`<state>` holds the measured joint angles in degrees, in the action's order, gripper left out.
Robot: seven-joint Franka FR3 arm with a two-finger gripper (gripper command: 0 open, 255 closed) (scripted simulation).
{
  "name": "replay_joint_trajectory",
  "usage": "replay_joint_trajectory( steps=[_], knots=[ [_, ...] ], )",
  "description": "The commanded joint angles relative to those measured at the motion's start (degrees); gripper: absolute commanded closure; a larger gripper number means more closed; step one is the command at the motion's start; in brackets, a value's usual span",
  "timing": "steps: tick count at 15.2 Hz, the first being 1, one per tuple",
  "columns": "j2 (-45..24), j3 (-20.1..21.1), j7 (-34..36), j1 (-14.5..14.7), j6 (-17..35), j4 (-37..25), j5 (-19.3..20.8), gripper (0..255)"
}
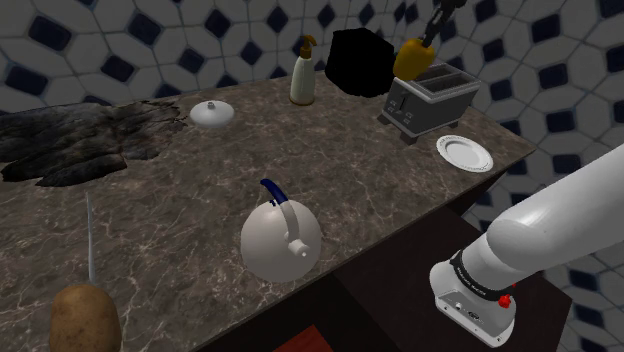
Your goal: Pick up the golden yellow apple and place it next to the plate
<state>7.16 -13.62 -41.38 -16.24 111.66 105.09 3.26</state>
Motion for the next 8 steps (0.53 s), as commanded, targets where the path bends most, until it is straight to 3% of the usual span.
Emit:
replay_joint_trajectory(
  steps=[1, 8],
  knots=[
    [-0.41, -1.70, -2.97, -1.22, -0.22, 0.17, -0.41, 255],
    [-2.83, -7.48, -13.52, -5.29, -0.62, -2.68, -2.98, 255]
  ],
)
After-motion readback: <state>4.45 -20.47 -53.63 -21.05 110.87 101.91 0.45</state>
